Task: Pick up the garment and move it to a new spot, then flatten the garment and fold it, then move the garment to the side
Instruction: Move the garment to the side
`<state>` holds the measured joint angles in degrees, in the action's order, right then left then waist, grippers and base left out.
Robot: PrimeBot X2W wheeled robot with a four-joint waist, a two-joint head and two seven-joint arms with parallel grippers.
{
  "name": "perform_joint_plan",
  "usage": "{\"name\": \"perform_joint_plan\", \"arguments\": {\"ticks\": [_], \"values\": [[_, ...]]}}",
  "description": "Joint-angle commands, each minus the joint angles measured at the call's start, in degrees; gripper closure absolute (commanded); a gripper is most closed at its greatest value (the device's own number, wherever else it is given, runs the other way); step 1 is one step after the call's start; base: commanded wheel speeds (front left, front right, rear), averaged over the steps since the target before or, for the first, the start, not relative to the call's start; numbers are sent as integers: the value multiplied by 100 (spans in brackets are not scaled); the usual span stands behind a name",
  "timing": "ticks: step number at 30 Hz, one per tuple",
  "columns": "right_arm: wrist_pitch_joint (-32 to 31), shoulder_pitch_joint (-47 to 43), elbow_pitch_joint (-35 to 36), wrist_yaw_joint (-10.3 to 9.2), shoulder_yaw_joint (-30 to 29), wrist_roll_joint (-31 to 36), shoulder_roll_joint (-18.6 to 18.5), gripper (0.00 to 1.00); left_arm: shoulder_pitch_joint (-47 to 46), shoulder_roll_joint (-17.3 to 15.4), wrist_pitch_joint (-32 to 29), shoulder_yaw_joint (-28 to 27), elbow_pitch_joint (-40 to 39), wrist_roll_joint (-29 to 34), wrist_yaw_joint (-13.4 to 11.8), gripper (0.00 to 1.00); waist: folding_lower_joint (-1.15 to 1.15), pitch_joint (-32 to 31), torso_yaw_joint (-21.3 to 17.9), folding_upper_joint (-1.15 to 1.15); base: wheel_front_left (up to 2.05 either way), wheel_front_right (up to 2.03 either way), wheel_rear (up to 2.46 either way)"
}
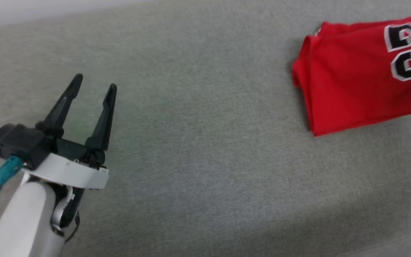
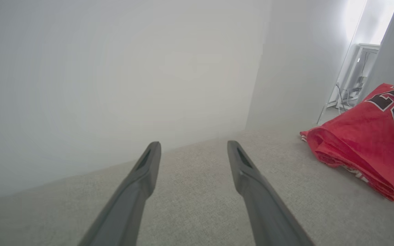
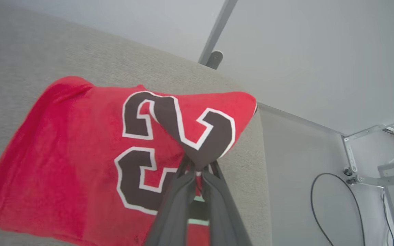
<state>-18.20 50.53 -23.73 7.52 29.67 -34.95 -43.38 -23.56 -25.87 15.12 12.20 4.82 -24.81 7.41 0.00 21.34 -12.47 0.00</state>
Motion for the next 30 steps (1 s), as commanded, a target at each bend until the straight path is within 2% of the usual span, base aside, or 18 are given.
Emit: {"name": "perform_joint_plan", "arguments": {"ticks": [1,16,26,30], "values": [[125,152,-104,-6,32,-10,-69,100,-102,-45,-4,5,-8,-13,12,0,0,329,-285,0,0,0,0],[1493,1133,-1564,-6,907,593,-363,100,-520,-374,-4,294,-66,-90,12,0,0,927,-416,0,0,0,0],[2044,1649,-2597,-6,1242,1193,-219,100,-730,-453,-4,438,-86,-139,12,0,0,1226,-376,0,0,0,0],[2278,1809,-3039,-7,1163,1466,-191,100,-807,-437,-4,538,-70,-167,12,0,0,1302,-276,0,0,0,0]]}}
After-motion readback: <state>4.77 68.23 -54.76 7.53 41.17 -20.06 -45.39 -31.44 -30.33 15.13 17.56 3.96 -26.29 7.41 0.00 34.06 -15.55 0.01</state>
